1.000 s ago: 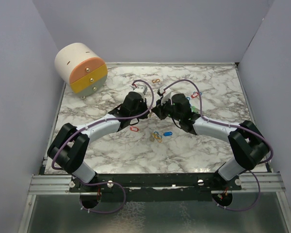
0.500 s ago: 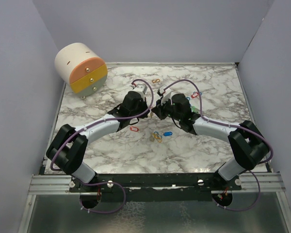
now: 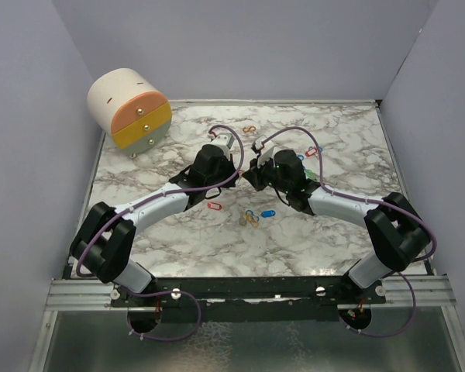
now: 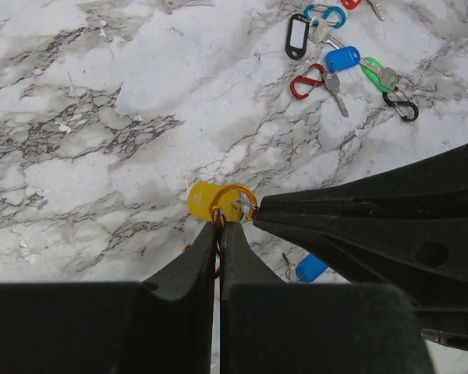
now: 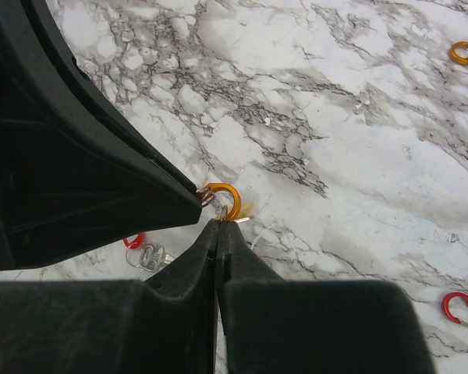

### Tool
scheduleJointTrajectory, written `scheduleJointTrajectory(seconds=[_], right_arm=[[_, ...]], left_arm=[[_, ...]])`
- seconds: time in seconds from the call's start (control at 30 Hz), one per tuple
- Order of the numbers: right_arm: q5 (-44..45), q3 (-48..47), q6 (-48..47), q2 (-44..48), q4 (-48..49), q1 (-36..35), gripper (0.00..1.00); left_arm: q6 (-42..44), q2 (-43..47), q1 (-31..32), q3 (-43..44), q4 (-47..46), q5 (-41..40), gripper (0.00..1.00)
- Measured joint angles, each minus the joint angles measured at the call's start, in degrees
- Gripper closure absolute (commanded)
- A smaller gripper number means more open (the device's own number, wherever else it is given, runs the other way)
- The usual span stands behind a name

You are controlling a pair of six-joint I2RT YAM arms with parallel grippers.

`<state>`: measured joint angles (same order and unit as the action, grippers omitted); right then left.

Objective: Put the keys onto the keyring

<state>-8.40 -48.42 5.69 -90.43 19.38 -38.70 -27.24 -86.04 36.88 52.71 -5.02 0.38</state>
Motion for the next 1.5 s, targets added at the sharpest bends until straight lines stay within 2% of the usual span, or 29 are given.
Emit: scheduleJointTrajectory(seconds=[0.53, 0.63, 0.83, 0.97, 1.17, 1.4, 1.43, 1.5], right_arm=[[4.1, 0.0, -0.3, 0.1, -0.1, -0.3, 0.99], [4.9, 0.0, -0.5, 0.1, -0.1, -0.3, 0.99], [5.9, 0.1, -0.7, 0.2, -0.1, -0.3, 0.99], [6.4, 0.4, -1.0, 1.1, -0.1, -0.3, 0.99], [7.9, 0.7, -1.1, 1.9, -0.1, -0.3, 0.99], [10.8, 0.7, -1.0, 1.6, -1.1, -0.3, 0.99], [11.1, 0.5, -1.0, 1.1, -1.5, -0.3, 0.99], [11.6, -0.6, -0.9, -0.6, -2.6, -0.3, 0.89]], left_arm=[[1.1, 0.9, 0.3, 0.0, 2.1, 1.4, 1.00], [1.1, 1.4, 0.6, 0.0, 2.4, 2.0, 0.90], [1.0, 1.8, 0.7, 0.0, 2.6, 2.6, 0.53], [1.0, 2.0, 0.7, 0.0, 2.6, 2.6, 0.37], [0.4, 3.0, 0.7, -0.4, 2.6, 1.7, 0.29], [-1.0, 7.0, 0.7, -3.9, 2.5, -2.4, 0.28], [-1.2, 7.6, 0.7, -4.2, 2.5, -3.0, 0.27], [-1.6, 8.8, 0.7, -5.2, 1.9, -4.4, 0.22]])
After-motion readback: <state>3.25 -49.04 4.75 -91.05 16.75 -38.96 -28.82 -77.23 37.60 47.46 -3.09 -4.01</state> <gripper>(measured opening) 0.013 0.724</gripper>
